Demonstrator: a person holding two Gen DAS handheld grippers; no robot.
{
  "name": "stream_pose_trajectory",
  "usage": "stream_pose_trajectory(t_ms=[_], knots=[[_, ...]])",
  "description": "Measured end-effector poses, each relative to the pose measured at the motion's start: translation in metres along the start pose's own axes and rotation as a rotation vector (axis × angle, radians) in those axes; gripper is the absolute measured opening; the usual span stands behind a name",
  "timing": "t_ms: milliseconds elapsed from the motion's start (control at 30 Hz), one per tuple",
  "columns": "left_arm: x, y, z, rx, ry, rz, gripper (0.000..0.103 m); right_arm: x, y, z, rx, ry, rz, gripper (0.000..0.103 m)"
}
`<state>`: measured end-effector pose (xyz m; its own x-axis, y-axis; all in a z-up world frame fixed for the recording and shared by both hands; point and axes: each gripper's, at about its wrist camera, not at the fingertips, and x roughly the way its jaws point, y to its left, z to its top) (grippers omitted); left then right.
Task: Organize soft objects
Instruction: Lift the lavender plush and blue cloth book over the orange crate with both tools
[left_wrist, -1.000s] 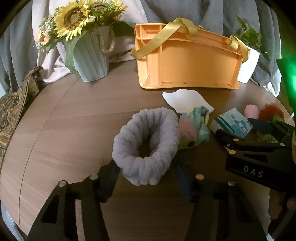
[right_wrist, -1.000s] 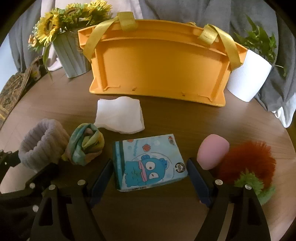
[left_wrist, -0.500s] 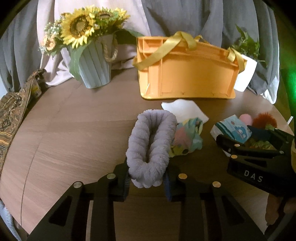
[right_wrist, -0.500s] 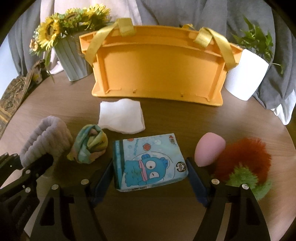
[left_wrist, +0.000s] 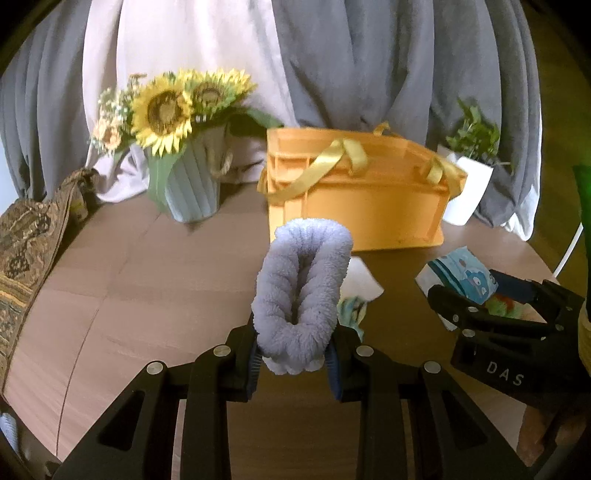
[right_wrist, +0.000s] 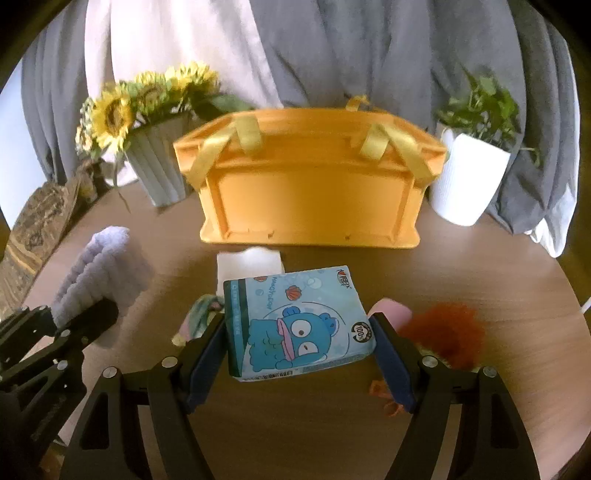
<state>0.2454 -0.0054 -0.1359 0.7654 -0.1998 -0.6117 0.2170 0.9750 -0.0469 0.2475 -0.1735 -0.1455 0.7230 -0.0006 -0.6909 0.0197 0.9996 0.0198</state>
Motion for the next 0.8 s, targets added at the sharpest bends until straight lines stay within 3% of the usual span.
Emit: stream_pose_trajectory(t_ms=[800], knots=[[-0.041,-0.021,0.069,0.018,-0.170,-0.047,0.029,-0.078,-0.027,0.053,0.060,-0.235,-0.041,0.077]])
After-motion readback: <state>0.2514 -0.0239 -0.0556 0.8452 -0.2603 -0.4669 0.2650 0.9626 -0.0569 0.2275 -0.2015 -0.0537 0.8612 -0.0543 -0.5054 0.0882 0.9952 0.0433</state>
